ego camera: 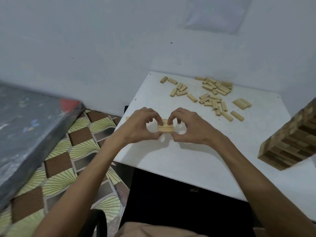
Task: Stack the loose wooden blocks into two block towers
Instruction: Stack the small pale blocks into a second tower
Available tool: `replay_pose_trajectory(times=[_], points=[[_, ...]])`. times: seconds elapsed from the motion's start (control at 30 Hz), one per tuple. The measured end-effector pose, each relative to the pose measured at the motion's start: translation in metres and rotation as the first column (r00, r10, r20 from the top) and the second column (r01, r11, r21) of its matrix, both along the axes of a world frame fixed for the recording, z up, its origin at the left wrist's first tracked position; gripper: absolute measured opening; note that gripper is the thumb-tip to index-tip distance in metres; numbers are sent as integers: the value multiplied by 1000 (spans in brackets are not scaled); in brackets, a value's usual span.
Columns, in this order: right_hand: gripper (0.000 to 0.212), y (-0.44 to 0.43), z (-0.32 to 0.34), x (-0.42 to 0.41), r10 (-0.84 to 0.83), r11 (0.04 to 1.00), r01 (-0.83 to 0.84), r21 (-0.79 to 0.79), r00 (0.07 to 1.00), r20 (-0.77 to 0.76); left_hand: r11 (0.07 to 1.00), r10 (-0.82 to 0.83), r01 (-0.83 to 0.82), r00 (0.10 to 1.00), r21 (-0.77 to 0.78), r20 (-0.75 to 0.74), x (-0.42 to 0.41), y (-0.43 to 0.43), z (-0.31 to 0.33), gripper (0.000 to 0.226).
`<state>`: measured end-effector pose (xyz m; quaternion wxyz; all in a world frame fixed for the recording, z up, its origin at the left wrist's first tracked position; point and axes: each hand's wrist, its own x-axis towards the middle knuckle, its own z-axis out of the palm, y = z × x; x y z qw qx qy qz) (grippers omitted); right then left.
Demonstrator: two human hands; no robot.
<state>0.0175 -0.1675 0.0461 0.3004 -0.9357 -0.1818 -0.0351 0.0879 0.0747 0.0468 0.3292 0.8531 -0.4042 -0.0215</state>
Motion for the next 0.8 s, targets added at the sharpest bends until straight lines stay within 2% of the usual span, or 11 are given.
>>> replay_pose_trajectory(times=[0.2, 0.5, 0.8], points=[[33, 36, 4, 34, 92, 996, -92, -3, 995, 28, 994, 105, -105, 994, -19, 6, 11, 42, 4, 33], [35, 79, 11, 80, 194, 978, -196, -75, 980, -37, 972, 235, -235, 972, 10, 27, 24, 85, 3, 37], [35, 83, 3, 93, 184, 978, -192, -76, 978, -99, 970, 242, -241, 970, 30, -19, 32, 88, -3, 38]])
